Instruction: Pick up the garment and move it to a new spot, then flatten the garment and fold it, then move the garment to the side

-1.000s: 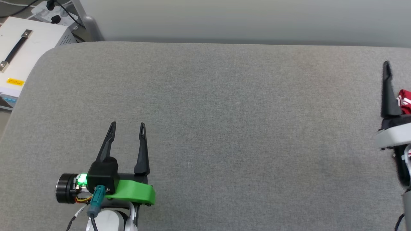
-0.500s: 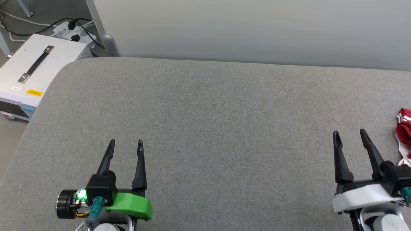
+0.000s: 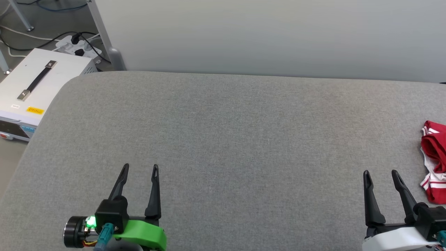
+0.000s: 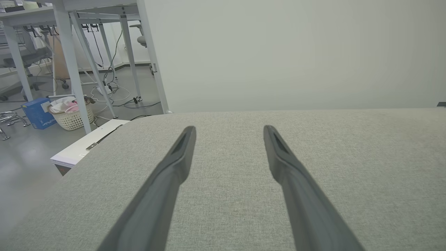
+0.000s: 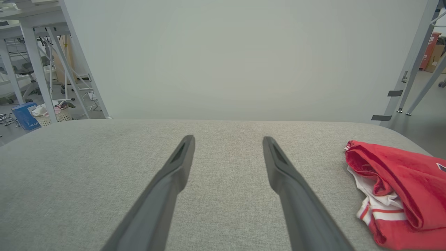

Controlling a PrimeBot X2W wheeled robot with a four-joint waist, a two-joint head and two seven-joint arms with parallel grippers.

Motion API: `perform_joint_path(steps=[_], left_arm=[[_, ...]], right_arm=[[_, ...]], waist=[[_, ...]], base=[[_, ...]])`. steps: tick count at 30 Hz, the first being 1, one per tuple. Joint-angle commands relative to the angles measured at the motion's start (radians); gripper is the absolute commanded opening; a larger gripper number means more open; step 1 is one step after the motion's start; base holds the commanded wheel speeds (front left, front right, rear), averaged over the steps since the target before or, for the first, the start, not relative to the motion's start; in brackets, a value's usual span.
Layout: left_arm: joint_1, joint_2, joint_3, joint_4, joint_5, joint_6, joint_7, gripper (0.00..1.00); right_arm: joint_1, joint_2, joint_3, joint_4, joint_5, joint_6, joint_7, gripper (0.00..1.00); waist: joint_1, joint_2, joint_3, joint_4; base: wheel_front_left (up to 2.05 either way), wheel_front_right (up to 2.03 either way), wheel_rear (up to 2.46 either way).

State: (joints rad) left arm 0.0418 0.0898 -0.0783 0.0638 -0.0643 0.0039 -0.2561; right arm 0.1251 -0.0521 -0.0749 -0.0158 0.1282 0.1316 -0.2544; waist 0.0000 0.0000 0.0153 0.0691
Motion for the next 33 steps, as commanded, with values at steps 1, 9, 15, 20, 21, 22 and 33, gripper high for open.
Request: perform_joint_path(steps=[1,9,15,20,21,22,33], left_arm=[[0.017,-0.007,0.003,0.005,-0.007,-0.006,-0.006,1.00],[0.002,-0.004,0.003,0.010,0.000,-0.008,0.001,0.00],[0.001,-0.004,0.003,0.010,0.001,-0.008,0.006,0.00],[0.000,-0.006,0.006,0.008,0.004,-0.008,0.016,0.00],[-0.001,-0.006,0.007,0.007,0.004,-0.008,0.018,0.00],[-0.001,-0.006,0.007,0.006,0.005,-0.008,0.020,0.00],[-0.005,-0.009,0.014,0.000,0.010,-0.008,0.042,0.00]], right_arm=[[0.013,0.001,0.000,-0.007,0.006,-0.001,-0.007,1.00],[0.002,0.001,-0.001,0.000,0.012,0.000,0.001,0.00],[0.000,0.001,0.000,0.001,0.010,0.000,0.008,0.00],[-0.005,0.001,0.003,0.001,0.004,0.000,0.017,0.00],[-0.006,0.001,0.004,0.001,0.003,0.000,0.020,0.00],[-0.007,0.001,0.004,0.001,0.002,0.000,0.021,0.00],[-0.018,0.001,0.011,0.003,-0.010,0.000,0.043,0.00]], waist=[[0.0000,0.0000,0.000,-0.001],[0.0000,0.0000,0.000,-0.001],[0.0000,0.0000,0.000,-0.002],[0.0000,0.0000,-0.001,-0.005],[0.0000,0.0000,-0.001,-0.005],[0.0000,0.0000,-0.001,-0.006],[0.0000,0.0000,-0.002,-0.012]], base=[[0.00,0.00,0.00],[0.00,0.00,0.00],[0.00,0.00,0.00],[0.00,0.00,0.00],[0.00,0.00,0.00],[0.00,0.00,0.00],[0.00,0.00,0.00]])
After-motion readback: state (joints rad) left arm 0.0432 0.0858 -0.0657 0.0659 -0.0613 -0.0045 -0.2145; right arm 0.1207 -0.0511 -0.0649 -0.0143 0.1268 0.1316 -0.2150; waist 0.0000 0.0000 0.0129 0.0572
